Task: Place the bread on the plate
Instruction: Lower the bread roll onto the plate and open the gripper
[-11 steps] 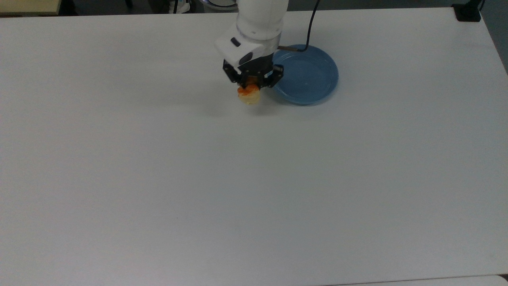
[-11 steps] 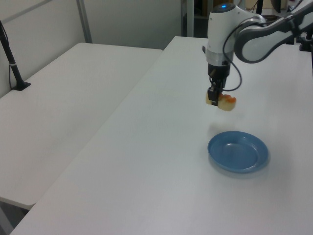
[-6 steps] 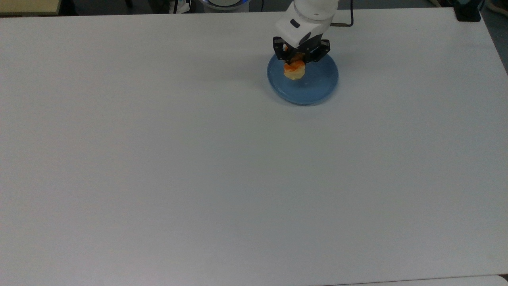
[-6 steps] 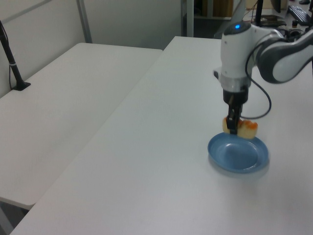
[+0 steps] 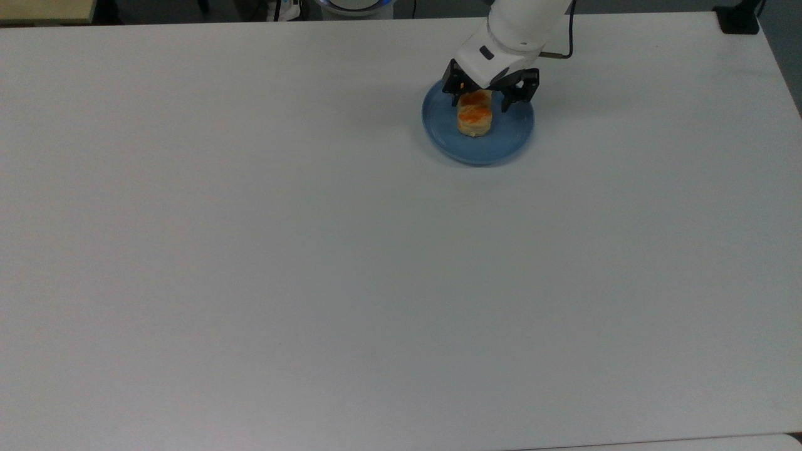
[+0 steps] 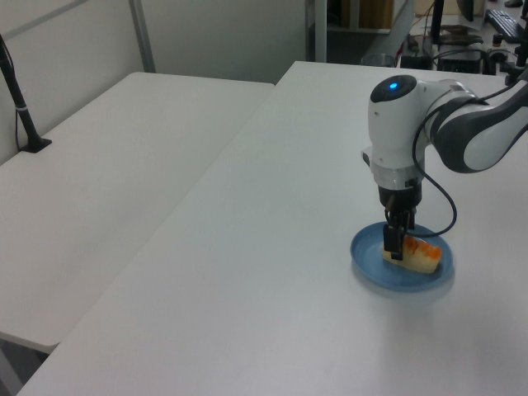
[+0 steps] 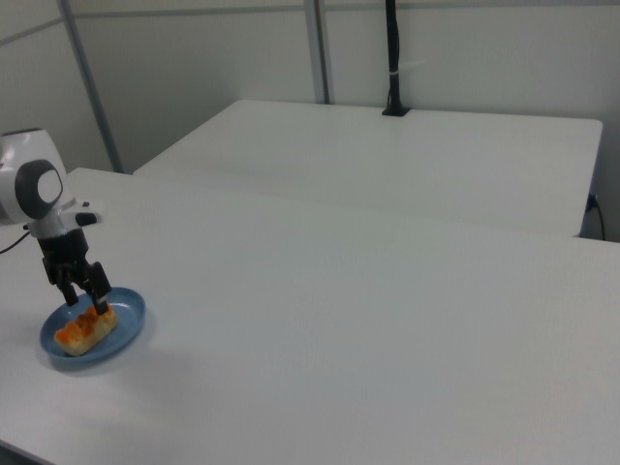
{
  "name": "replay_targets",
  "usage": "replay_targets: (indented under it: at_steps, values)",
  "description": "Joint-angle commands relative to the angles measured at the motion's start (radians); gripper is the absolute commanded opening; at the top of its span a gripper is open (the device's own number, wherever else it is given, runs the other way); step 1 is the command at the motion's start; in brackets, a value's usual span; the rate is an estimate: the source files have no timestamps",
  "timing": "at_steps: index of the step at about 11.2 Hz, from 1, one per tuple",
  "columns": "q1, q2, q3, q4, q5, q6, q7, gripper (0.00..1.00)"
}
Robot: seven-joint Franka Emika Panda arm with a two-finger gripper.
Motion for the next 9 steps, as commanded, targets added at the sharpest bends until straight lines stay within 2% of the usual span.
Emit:
replay_targets:
  at_steps: [1, 3, 5, 7, 9]
  values:
    - [-0.064, -0.105, -0.002, 0.125, -0.026, -0.193, 0.003, 1.00]
    - [-0.192, -0.135, 0.006, 0.289, -0.005, -0.381, -0.171, 1.00]
    - [-0.305, -0.136, -0.031, 0.390, 0.050, -0.465, -0.335, 1.00]
    - [-0.326, -0.138, -0.124, 0.455, 0.061, -0.535, -0.440, 1.00]
    - [-0.326, -0.138, -0.195, 0.504, 0.064, -0.568, -0.469, 1.00]
